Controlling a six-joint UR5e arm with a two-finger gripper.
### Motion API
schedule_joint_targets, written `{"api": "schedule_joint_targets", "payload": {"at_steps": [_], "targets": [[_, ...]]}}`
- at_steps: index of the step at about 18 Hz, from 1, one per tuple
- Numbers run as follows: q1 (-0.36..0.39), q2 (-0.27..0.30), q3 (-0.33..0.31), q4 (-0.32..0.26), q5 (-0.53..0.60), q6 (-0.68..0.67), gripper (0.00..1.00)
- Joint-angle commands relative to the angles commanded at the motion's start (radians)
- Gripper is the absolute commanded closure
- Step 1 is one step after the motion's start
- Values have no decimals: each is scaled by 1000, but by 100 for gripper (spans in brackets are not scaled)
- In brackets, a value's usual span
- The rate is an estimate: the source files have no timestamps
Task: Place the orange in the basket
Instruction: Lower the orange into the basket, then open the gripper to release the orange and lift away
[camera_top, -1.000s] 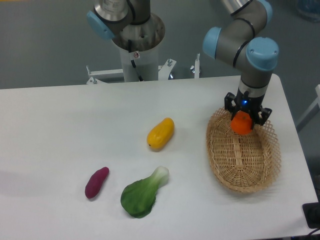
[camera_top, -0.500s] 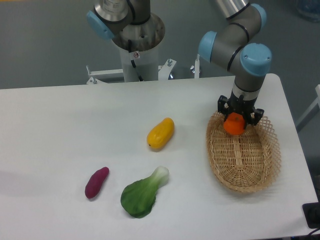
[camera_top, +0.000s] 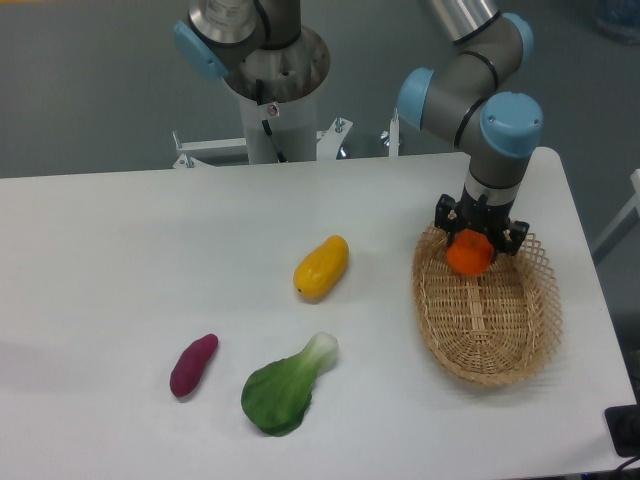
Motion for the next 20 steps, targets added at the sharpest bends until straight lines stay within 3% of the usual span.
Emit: {"api": "schedule_joint_targets", "payload": {"at_steps": [12, 15, 20], "targets": [[-46, 29, 115, -26, 3, 3, 0], [-63, 31, 201, -176, 9, 9, 0], [-112, 60, 319, -363, 12, 12, 0]]}}
